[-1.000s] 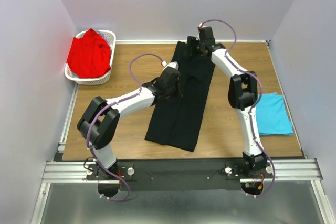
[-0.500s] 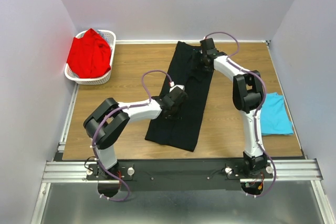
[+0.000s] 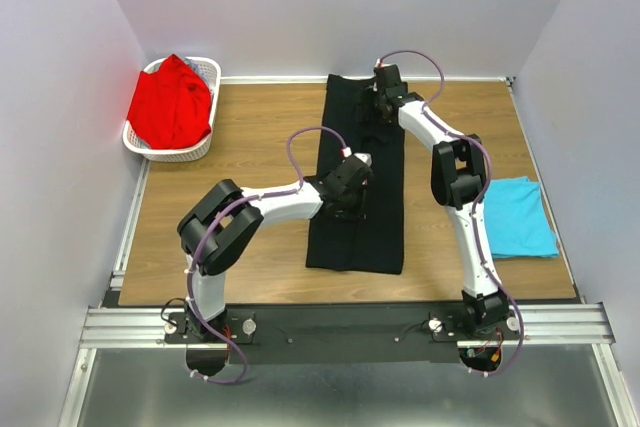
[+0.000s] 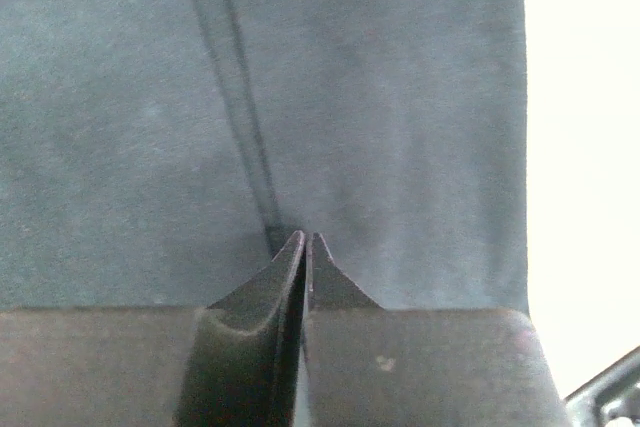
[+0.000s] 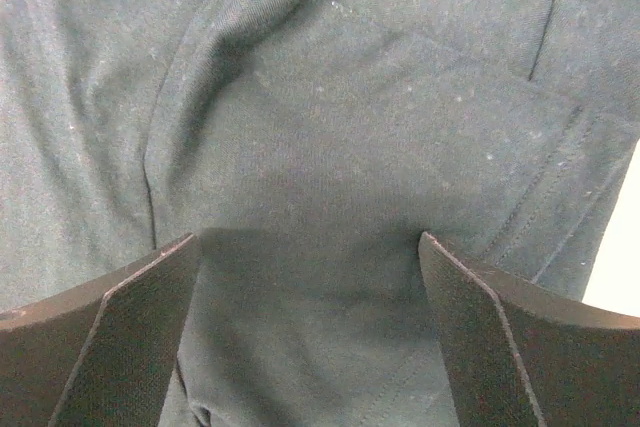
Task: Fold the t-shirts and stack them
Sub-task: Fold the tshirt
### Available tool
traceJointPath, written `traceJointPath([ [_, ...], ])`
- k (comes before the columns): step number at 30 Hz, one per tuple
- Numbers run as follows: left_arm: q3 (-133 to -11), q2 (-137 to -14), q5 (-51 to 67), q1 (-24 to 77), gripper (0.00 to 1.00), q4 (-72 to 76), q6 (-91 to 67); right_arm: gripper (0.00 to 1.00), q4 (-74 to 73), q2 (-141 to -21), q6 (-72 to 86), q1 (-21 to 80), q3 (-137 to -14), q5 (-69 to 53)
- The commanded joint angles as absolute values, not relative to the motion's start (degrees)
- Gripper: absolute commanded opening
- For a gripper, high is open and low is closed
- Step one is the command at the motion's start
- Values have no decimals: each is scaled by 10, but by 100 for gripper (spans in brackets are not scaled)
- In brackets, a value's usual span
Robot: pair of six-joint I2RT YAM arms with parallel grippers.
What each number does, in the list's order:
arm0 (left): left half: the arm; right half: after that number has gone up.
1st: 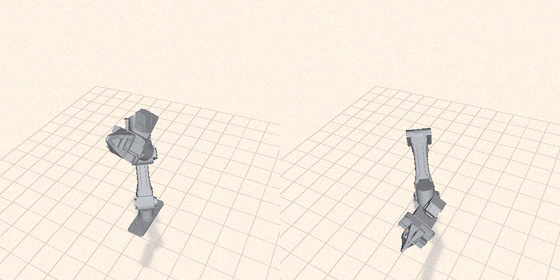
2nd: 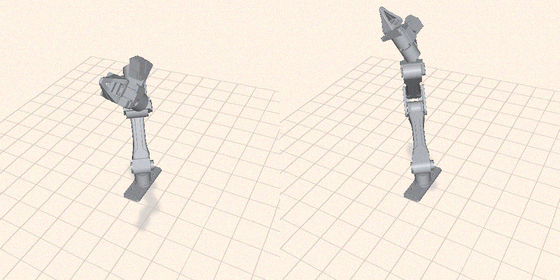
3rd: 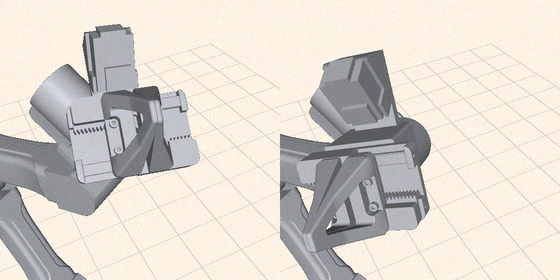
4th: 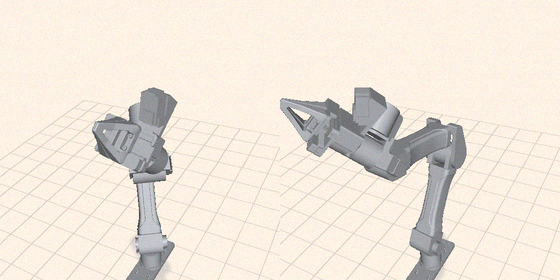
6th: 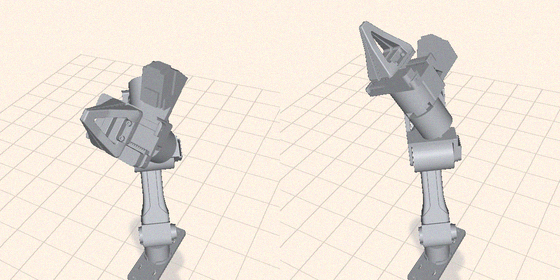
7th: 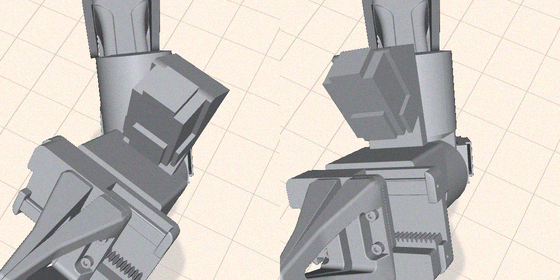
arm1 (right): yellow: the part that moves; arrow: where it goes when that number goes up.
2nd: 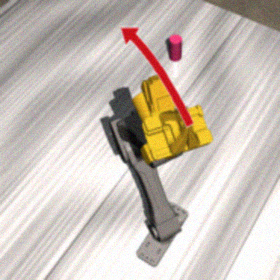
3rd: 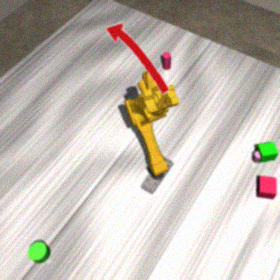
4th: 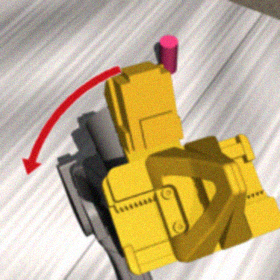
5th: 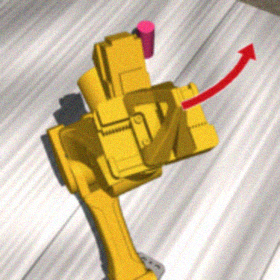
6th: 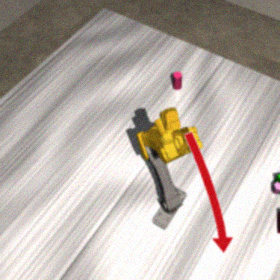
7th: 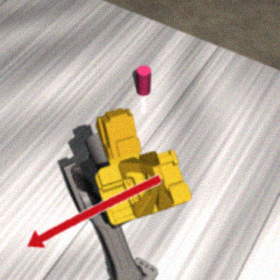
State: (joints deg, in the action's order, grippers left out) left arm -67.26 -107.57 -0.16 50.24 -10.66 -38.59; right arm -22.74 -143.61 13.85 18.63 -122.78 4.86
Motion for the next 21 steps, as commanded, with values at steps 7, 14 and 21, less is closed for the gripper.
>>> traceJointPath([
  [7, -650, -953, 14, 458, 15, -97, -367, 97, -248, -1317, 133, 182, -1205, 79],
  [14, -524, -818, -8, 396, 24, -111, -401, 95, -250, -1067, 248, 183, -922, 37],
  [21, -419, -760, 26, 391, 27, -91, -403, 83, -245, -876, 322, 244, -588, 26],
])
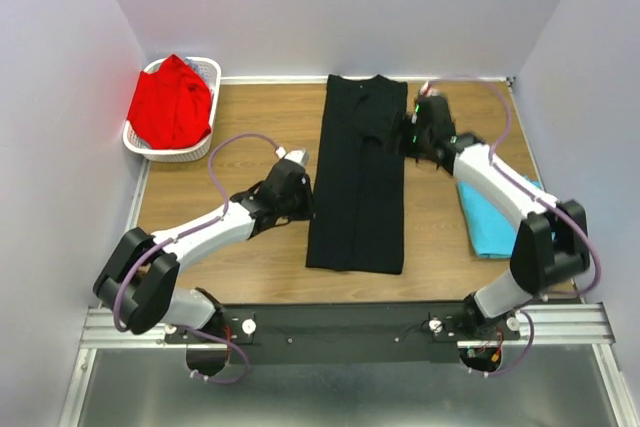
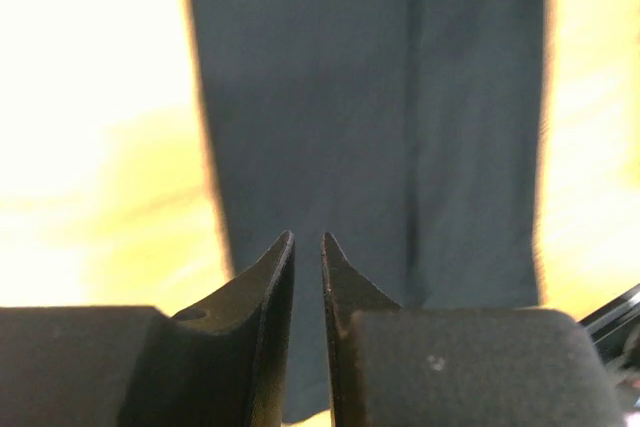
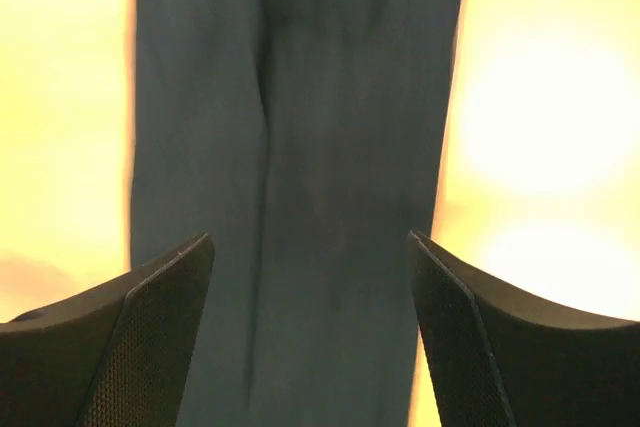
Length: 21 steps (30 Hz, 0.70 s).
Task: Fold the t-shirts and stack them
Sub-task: Fold the tshirt
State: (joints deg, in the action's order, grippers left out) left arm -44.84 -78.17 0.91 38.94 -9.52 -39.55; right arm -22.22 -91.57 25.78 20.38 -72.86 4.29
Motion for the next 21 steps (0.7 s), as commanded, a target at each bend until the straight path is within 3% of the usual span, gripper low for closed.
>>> traceJointPath([
  [1, -403, -755, 27, 392, 28, -91, -404, 82, -245, -856, 331, 268, -558, 21],
  [6, -366, -728, 45, 394, 31, -77, -407, 67, -257, -714, 398, 296, -401, 4],
  [21, -311, -735, 47, 445, 38, -80, -441, 64, -307, -638, 433, 317, -298, -75],
])
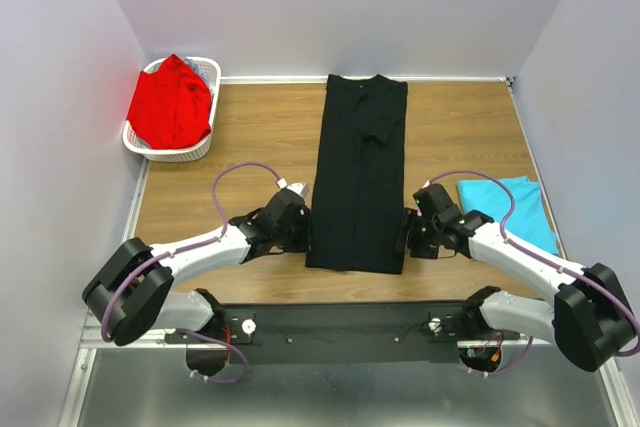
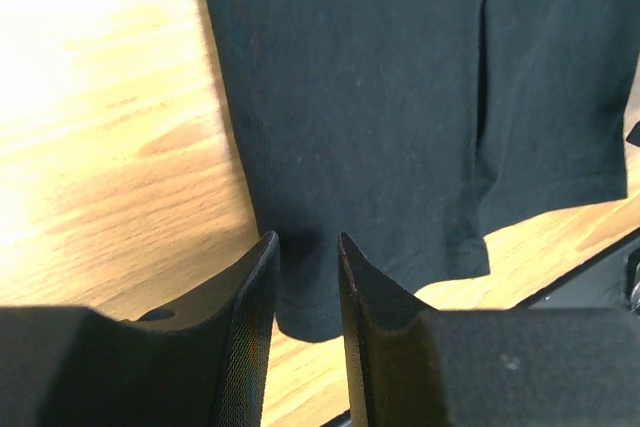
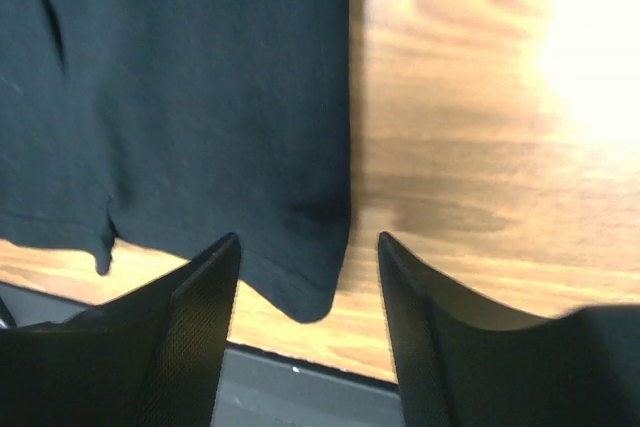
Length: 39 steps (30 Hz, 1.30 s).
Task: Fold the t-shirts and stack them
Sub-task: Fold the tshirt
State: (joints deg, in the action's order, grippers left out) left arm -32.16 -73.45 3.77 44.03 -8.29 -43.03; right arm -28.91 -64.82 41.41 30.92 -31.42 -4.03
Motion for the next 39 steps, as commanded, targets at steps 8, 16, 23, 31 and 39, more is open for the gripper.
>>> traceJointPath([
  [8, -291, -744, 44, 463, 38, -102, -468, 50, -318, -625, 463, 323, -258, -91],
  [16, -276, -771, 62, 472, 38, -98, -479, 46, -316, -618, 483, 324, -236, -91],
  [23, -260, -756, 66, 478, 42, -116, -488, 36, -316, -612, 497, 324, -222, -89],
  [31, -269, -737, 51, 478, 55, -165, -489, 23, -316, -609, 504, 324, -229, -76],
  [39, -271, -734, 55, 478, 53, -179, -504, 9, -317, -593, 513, 324, -232, -73],
])
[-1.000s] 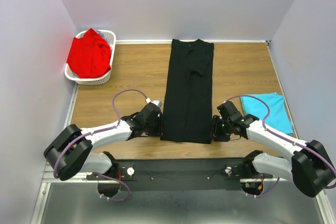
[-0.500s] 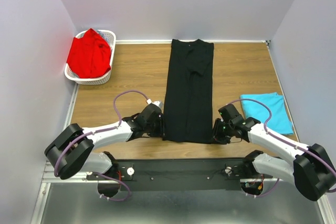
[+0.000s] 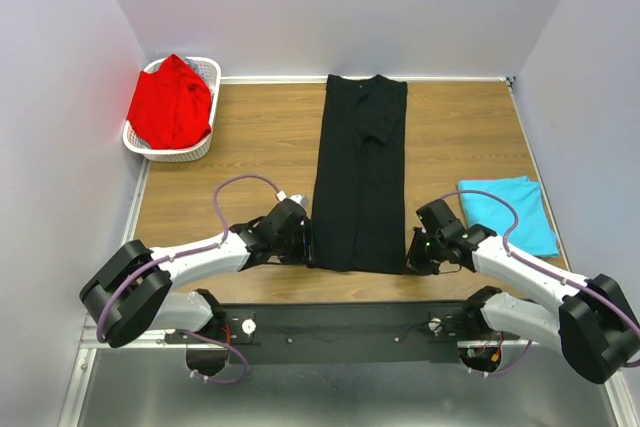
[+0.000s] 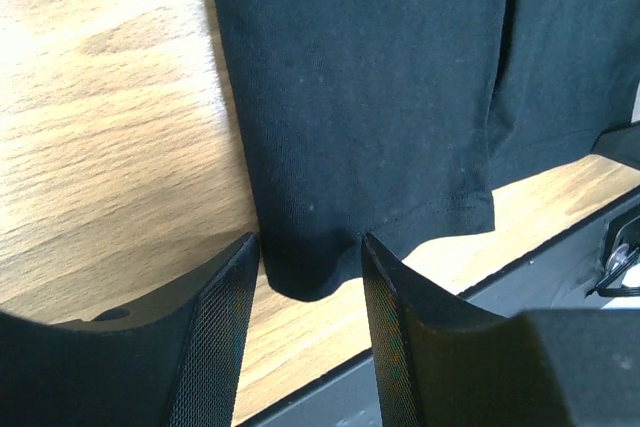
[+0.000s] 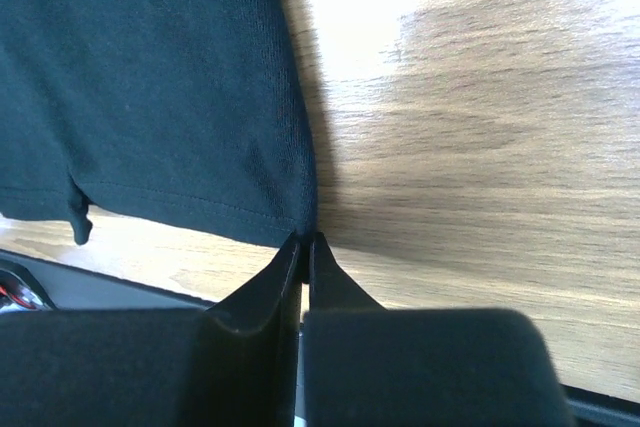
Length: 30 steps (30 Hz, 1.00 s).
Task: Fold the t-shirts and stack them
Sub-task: Fold the tshirt
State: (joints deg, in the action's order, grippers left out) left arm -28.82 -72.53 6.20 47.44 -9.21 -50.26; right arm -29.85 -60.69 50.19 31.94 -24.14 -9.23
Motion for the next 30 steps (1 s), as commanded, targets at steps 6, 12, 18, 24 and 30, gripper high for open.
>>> traceJointPath([
  [6, -270, -725, 55, 478, 46, -188, -515, 6, -324, -568, 520, 324, -233, -72],
  [12, -268, -727, 53, 478, 40, -182, -519, 5, -332, -555, 524, 324, -229, -73],
  [18, -275, -736, 35, 478, 29, -164, -512, 5, -333, -551, 519, 323, -231, -76],
  [24, -307, -735, 16, 479, 2, -158, -497, 4, -332, -561, 499, 323, -248, -85],
  [30, -310, -714, 18, 521, 0, -152, -520, 0, -334, -550, 516, 372, -257, -83],
])
